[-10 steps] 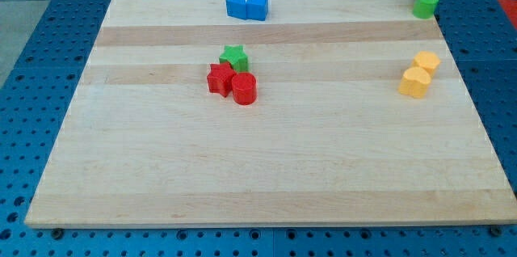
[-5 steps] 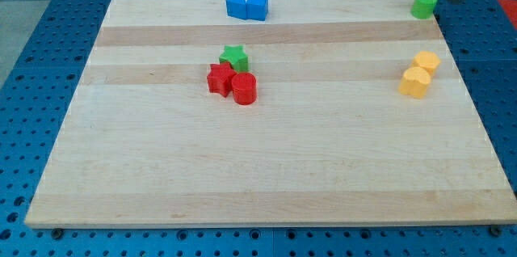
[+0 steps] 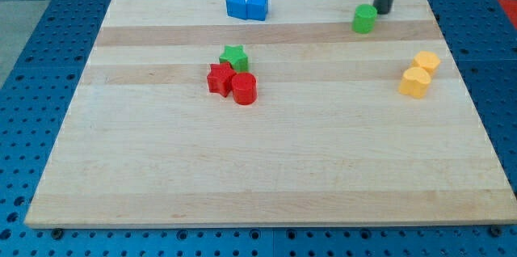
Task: Move the green circle closer to the red circle
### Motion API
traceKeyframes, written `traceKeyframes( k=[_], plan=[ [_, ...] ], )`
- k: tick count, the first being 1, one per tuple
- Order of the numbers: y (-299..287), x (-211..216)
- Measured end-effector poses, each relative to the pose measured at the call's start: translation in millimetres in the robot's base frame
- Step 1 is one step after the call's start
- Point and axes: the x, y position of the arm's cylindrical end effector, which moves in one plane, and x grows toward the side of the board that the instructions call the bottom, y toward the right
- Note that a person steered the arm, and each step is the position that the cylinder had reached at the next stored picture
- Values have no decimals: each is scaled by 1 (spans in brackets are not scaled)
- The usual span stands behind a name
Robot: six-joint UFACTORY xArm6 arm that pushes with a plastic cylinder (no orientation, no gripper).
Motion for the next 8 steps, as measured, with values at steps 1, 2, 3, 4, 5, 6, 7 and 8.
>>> traceKeyframes(
  k=[1,2,3,4,5,6,7,8],
  plan=[
    [-18,28],
    [-83,55],
    [-98,62],
    [-40,59],
    [-11,36],
    [-23,16],
    [-72,16],
    [-136,32]
  ],
)
